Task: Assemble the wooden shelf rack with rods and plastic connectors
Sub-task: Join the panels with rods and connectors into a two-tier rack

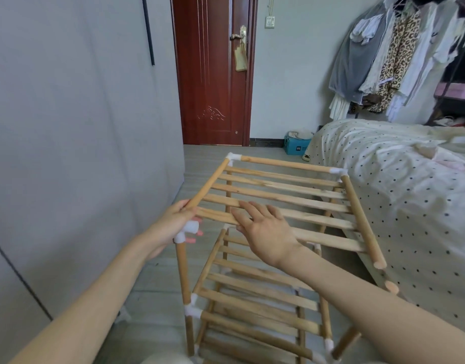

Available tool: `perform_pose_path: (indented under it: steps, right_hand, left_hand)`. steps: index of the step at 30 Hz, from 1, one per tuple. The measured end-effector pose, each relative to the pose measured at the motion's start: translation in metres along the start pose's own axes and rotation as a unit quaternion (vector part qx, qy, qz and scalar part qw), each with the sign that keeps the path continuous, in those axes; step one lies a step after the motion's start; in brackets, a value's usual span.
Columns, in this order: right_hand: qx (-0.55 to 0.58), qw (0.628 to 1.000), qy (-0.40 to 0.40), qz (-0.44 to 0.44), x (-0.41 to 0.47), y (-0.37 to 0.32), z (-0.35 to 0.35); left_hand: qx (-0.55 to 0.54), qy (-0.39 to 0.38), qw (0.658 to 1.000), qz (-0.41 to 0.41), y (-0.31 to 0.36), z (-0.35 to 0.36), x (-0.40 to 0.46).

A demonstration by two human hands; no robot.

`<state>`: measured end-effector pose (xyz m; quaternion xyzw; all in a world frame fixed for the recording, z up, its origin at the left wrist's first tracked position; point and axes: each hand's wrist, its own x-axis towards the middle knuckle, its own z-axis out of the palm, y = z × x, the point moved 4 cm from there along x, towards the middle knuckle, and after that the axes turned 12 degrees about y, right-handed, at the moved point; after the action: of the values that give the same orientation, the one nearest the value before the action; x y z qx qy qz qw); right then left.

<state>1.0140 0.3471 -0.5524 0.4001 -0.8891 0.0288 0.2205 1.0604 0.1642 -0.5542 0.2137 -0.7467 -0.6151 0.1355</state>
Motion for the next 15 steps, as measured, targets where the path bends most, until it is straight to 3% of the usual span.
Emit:
perform_pose_path:
  steps: [4,9,15]
  right_hand:
    - [-0.017,0.999,0.026,-0.021,0.004,0.006,0.005]
    - [-0.016,0.999,0.017,-0.035,0.024,0.031,0.014]
    - [0.007,0.997,-0.018,0.070,0.055,0.067,0.038]
  left_hand:
    - [-0.016,0.060,0.998,0.009,-0.002,0.004,0.008]
    - [0.001,0.080,0.997,0.013,-0.001,0.017,0.031]
    - [0.007,0.127,0.992,0.025,0.010,0.051,0.065]
